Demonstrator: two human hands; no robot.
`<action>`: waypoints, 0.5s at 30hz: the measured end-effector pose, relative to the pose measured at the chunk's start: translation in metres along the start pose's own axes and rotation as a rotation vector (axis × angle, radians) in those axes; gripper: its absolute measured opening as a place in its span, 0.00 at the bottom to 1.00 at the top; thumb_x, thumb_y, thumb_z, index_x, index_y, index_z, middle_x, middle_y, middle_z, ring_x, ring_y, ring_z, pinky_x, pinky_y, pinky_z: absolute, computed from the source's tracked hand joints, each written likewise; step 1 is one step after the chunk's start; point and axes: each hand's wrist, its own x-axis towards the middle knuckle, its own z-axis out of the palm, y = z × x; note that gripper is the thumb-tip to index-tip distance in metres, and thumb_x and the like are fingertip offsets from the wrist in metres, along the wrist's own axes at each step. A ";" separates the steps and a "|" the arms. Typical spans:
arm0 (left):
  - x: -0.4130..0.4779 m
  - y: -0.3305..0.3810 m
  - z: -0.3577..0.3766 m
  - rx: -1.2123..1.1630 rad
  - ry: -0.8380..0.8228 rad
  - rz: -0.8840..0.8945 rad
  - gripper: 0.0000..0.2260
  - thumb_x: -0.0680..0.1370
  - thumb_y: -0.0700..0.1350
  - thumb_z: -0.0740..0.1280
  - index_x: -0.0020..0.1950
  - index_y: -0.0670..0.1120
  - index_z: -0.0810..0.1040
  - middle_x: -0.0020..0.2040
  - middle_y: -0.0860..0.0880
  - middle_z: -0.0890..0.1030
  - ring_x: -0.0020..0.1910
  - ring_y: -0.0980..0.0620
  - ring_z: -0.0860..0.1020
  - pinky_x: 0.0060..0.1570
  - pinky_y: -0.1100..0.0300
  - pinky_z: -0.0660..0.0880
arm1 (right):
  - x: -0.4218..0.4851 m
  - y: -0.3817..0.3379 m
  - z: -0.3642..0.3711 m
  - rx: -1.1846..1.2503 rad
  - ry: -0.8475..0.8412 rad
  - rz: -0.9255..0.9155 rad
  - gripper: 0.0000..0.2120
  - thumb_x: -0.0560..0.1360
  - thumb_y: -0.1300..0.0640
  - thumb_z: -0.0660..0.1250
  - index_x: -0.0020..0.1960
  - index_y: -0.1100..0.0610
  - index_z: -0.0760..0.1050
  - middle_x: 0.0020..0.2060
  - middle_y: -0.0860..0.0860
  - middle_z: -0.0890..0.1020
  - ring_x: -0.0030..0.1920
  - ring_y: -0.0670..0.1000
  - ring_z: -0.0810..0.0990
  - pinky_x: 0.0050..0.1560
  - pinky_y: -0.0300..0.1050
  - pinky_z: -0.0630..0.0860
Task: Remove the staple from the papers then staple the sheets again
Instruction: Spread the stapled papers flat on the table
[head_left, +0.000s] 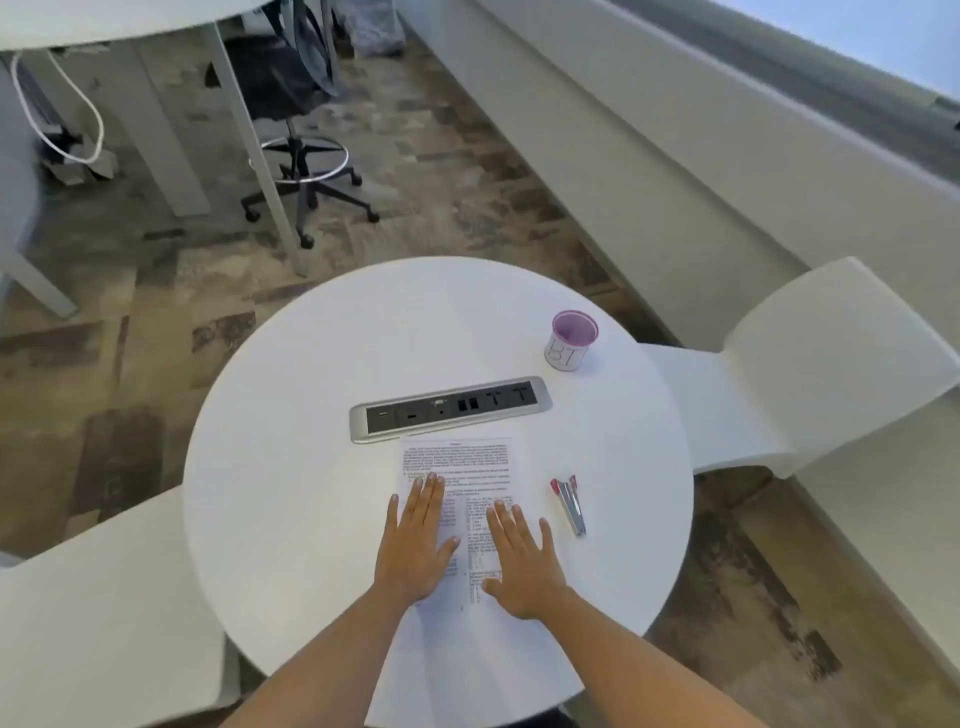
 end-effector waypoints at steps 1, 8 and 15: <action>-0.003 -0.001 0.004 0.016 -0.031 0.001 0.36 0.82 0.58 0.55 0.79 0.45 0.38 0.78 0.50 0.36 0.79 0.47 0.38 0.67 0.56 0.23 | 0.002 0.002 0.005 -0.028 -0.019 -0.006 0.42 0.80 0.40 0.55 0.77 0.56 0.31 0.77 0.52 0.33 0.76 0.55 0.32 0.72 0.61 0.32; -0.032 -0.009 0.041 0.077 -0.252 -0.059 0.33 0.83 0.58 0.51 0.79 0.44 0.37 0.80 0.48 0.39 0.80 0.47 0.40 0.75 0.48 0.35 | 0.002 0.009 0.025 -0.014 -0.144 0.014 0.41 0.80 0.43 0.56 0.77 0.55 0.30 0.77 0.51 0.33 0.77 0.53 0.34 0.74 0.60 0.35; -0.032 -0.012 0.046 -0.010 -0.285 -0.070 0.34 0.83 0.58 0.51 0.78 0.45 0.36 0.80 0.49 0.38 0.80 0.48 0.41 0.75 0.45 0.38 | 0.003 0.008 0.031 0.102 -0.117 0.038 0.40 0.80 0.44 0.58 0.77 0.54 0.32 0.77 0.49 0.35 0.78 0.52 0.37 0.75 0.61 0.41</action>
